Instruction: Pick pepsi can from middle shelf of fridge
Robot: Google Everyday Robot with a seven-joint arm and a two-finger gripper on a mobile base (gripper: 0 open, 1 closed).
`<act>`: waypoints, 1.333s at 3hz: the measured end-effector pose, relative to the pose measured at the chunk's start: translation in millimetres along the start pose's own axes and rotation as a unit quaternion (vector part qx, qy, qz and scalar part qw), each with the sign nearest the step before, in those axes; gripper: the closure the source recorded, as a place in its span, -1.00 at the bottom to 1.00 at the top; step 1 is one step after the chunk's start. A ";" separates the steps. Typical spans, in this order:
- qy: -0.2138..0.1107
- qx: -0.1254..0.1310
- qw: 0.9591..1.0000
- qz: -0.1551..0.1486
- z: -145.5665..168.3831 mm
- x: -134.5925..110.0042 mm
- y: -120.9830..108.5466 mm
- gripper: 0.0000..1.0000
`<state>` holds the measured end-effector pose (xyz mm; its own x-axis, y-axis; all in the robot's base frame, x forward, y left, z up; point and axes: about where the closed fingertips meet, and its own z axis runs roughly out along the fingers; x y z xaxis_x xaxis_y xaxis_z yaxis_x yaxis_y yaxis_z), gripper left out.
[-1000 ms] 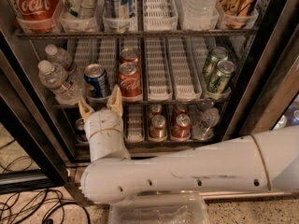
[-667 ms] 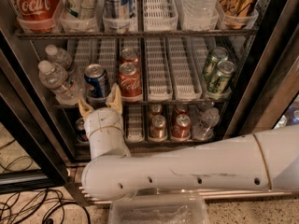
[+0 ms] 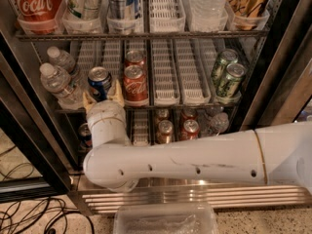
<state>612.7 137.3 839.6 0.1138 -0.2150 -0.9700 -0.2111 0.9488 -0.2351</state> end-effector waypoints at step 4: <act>-0.004 0.005 1.000 0.022 15.7 -1.8 -4.9 0.59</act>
Offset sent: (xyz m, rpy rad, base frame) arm 0.0172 0.0032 0.0054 0.0326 -0.0116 -0.0083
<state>628.8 136.7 843.4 0.1119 -0.1708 -0.9789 -0.2055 0.9598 -0.1910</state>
